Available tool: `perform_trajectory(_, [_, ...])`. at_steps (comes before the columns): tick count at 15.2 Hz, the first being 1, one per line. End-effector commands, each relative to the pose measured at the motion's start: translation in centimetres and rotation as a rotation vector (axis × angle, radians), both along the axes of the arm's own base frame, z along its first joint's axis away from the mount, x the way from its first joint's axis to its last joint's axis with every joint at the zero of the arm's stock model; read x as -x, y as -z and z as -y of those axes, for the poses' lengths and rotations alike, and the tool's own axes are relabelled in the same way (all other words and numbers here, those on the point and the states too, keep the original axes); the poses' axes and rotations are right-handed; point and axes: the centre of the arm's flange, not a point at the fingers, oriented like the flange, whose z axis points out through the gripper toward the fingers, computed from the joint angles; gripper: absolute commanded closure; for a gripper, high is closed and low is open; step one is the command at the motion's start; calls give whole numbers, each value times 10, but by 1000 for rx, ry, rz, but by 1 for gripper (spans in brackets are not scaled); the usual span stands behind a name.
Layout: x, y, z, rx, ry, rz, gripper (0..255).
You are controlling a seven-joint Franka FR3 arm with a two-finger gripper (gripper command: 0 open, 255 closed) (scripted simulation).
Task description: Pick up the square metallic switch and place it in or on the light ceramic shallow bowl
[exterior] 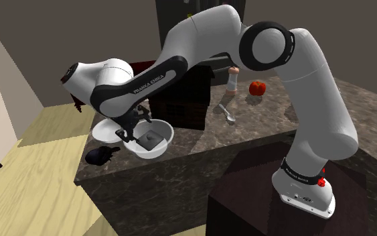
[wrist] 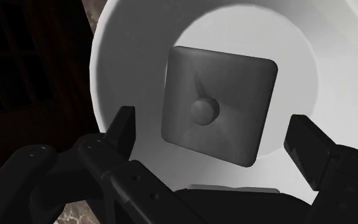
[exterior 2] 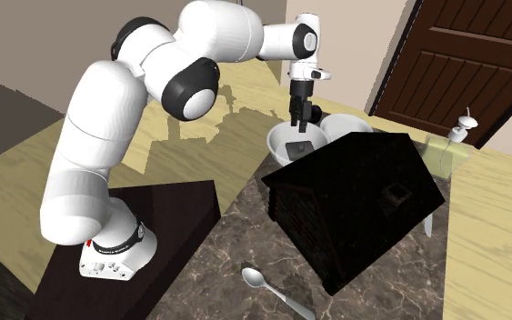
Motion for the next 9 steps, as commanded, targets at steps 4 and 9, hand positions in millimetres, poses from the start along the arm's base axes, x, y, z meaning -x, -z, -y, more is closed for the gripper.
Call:
perform_trajectory(4, [-4, -38, -20, 0, 0, 0, 0])
perform_trajectory(9, [-4, -38, -20, 0, 0, 0, 0])
